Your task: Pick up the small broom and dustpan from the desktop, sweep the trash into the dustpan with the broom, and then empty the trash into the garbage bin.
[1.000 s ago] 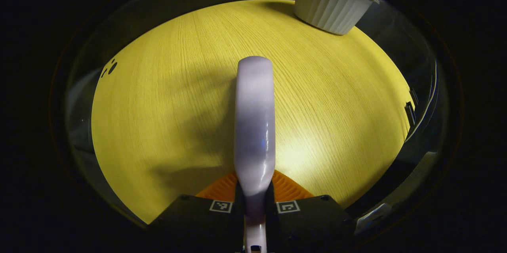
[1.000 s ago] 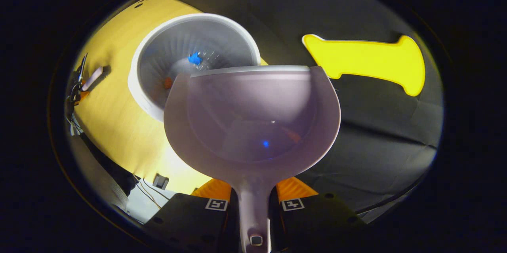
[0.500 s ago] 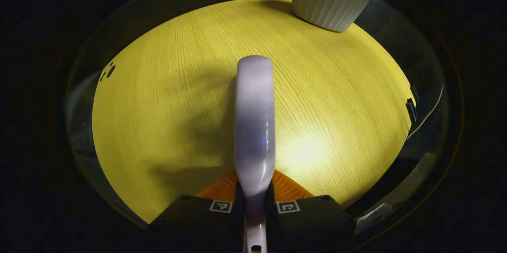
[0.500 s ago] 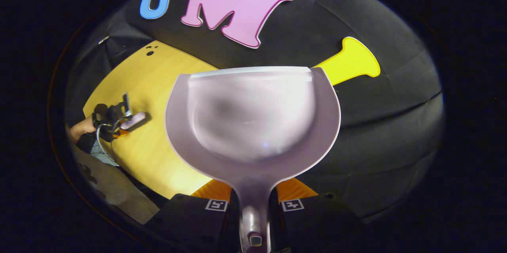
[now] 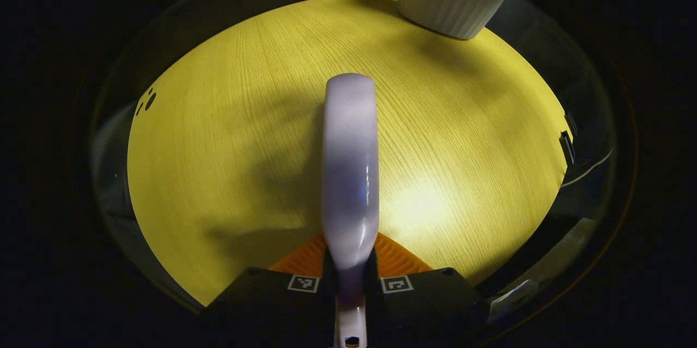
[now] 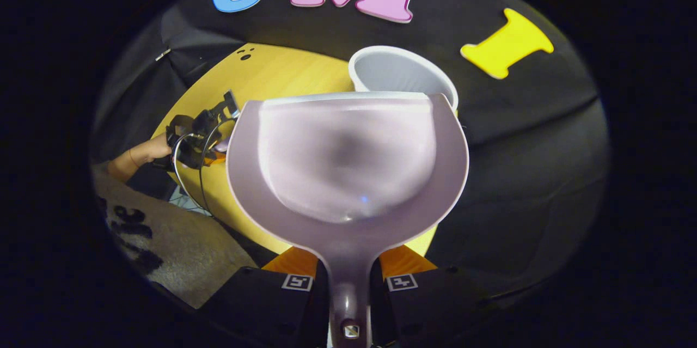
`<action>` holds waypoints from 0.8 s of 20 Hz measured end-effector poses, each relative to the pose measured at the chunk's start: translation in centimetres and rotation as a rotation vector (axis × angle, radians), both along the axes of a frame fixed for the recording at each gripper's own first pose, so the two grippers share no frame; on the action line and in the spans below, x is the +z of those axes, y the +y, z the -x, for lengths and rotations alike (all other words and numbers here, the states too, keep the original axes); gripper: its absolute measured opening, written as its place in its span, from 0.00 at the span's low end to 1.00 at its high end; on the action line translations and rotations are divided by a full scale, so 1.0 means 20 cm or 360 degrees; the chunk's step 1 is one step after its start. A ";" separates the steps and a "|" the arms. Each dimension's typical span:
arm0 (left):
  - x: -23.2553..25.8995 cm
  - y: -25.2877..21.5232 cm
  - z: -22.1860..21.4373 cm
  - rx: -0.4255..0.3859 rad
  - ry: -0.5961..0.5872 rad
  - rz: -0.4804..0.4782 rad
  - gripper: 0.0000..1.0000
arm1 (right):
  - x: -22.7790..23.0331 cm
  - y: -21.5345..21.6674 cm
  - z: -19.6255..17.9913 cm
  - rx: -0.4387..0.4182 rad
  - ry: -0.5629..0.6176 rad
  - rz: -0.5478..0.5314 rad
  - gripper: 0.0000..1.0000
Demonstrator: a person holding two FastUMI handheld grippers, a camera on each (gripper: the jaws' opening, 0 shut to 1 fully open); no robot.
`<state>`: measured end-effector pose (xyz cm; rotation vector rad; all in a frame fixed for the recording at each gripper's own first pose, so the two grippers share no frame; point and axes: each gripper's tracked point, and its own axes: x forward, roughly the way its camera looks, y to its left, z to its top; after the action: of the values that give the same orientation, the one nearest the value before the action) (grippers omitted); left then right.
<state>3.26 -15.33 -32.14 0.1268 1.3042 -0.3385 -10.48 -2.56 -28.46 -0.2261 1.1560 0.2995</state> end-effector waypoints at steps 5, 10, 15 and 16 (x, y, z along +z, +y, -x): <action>0.00 0.00 0.00 -0.0017 0.0015 -0.0015 0.27 | -0.51 0.19 0.12 -0.0035 0.0208 -0.0033 0.34; -0.01 0.00 -0.01 -0.0018 0.0023 -0.0029 0.27 | -0.89 0.37 0.11 -0.0065 0.0284 -0.0063 0.36; -0.01 -0.01 -0.01 -0.0021 0.0039 -0.0044 0.27 | -1.09 0.43 0.08 -0.0158 0.0302 -0.0086 0.32; -0.01 -0.01 -0.01 -0.0023 0.0042 -0.0047 0.27 | -1.11 0.43 0.07 -0.0174 0.0302 -0.0083 0.36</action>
<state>3.45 -15.52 -32.34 0.1572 1.3355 -0.3341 -11.85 5.95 -50.73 -0.0895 1.3413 0.2584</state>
